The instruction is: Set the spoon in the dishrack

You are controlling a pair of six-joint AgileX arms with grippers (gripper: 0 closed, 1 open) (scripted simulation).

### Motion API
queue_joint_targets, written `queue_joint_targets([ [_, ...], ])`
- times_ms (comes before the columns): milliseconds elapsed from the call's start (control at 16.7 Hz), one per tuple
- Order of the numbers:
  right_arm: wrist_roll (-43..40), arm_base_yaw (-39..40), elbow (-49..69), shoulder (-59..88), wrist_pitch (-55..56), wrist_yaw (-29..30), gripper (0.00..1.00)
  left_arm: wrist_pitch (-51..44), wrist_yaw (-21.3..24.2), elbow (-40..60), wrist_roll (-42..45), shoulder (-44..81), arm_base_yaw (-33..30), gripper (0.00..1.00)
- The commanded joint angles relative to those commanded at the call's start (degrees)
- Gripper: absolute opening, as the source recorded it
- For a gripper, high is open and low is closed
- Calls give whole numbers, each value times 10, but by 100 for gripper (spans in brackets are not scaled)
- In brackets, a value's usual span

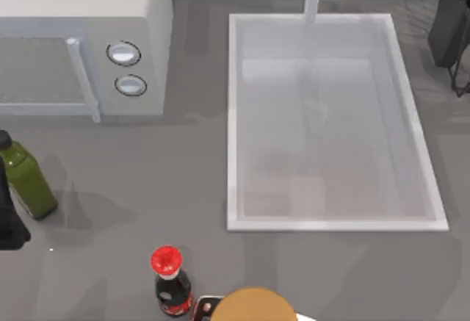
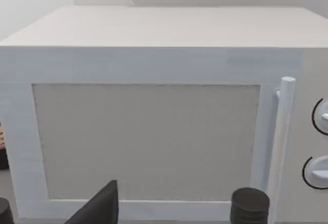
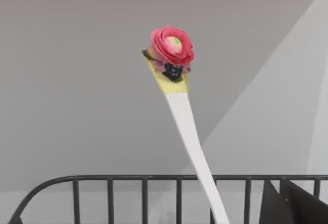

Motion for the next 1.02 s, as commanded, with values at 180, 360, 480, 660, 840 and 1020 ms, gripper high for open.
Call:
queue_joint_targets([
  [180,0,0,0,0,0,0,8,0,0,0,0,0,0,100],
  [360,0,0,0,0,0,0,30,0,0,0,0,0,0,100],
  [480,0,0,0,0,0,0,45,0,0,0,0,0,0,100],
  [660,0,0,0,0,0,0,68,0,0,0,0,0,0,100],
  [840,0,0,0,0,0,0,90,0,0,0,0,0,0,100],
  [1020,0,0,0,0,0,0,100,0,0,0,0,0,0,100],
])
